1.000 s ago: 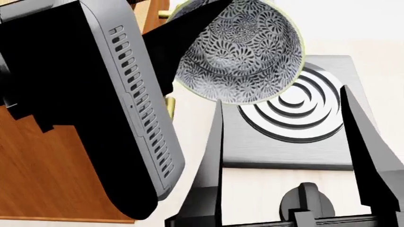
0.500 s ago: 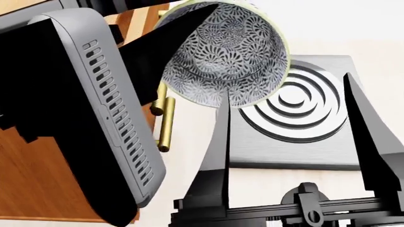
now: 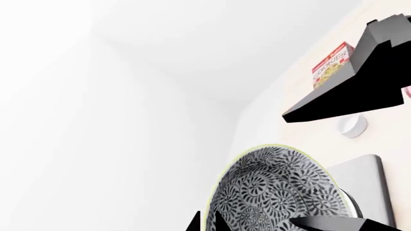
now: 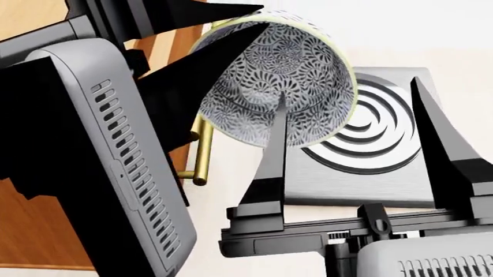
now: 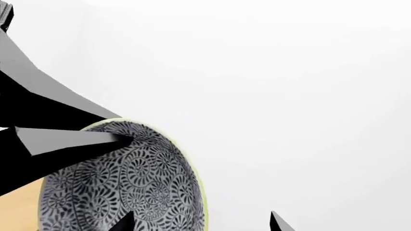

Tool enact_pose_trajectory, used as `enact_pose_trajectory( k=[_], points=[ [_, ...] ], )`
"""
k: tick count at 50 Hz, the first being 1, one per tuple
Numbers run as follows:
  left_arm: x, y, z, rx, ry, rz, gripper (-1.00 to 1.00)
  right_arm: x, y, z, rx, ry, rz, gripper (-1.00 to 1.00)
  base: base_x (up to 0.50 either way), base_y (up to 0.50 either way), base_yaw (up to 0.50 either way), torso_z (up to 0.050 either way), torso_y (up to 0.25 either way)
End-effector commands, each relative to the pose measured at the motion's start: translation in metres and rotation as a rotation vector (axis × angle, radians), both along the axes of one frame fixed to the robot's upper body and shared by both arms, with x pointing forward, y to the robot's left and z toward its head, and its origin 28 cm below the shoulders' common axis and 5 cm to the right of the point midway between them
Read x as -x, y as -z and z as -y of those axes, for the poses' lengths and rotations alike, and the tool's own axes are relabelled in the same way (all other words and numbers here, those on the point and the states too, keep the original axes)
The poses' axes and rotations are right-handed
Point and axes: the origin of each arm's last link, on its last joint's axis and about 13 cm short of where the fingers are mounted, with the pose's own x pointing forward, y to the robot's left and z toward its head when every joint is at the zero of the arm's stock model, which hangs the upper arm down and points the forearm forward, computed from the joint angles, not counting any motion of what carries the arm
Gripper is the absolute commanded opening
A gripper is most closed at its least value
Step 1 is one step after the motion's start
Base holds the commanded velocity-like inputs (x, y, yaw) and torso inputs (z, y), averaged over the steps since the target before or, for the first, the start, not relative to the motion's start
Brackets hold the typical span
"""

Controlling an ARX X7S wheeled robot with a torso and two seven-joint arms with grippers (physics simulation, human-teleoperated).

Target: Pick the akita bowl on the wooden cabinet and place it on the plate.

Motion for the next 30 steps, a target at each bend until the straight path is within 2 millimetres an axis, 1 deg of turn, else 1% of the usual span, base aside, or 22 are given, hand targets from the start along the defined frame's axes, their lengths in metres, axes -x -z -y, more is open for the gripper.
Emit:
enact_pose_trajectory(
  k=[1, 13, 14, 30],
  points=[
    [0.0029, -0.0029, -0.0011, 0.02, -0.001, 0.034, -1.0, -0.0086, 0.005, 0.0027, -0.006, 0.001, -0.036, 1.0, 0.0, 0.0, 0.0, 0.0, 0.0],
    [0.0023, -0.002, -0.003, 0.023, -0.008, 0.032, -1.0, -0.011, 0.0103, 0.0078, -0.031, 0.039, -0.059, 1.0, 0.0, 0.0, 0.0, 0.0, 0.001],
    [0.0024, -0.0019, -0.0031, 0.023, -0.009, 0.032, -1.0, -0.0109, 0.0109, 0.0085, -0.037, 0.052, -0.059, -1.0, 0.0, 0.0, 0.0, 0.0, 0.0],
    [0.0025, 0.0003, -0.0037, 0.022, 0.0, 0.022, -1.0, -0.0119, 0.0137, 0.0086, -0.029, 0.075, -0.067, -1.0, 0.0, 0.0, 0.0, 0.001, 0.0]
  ],
)
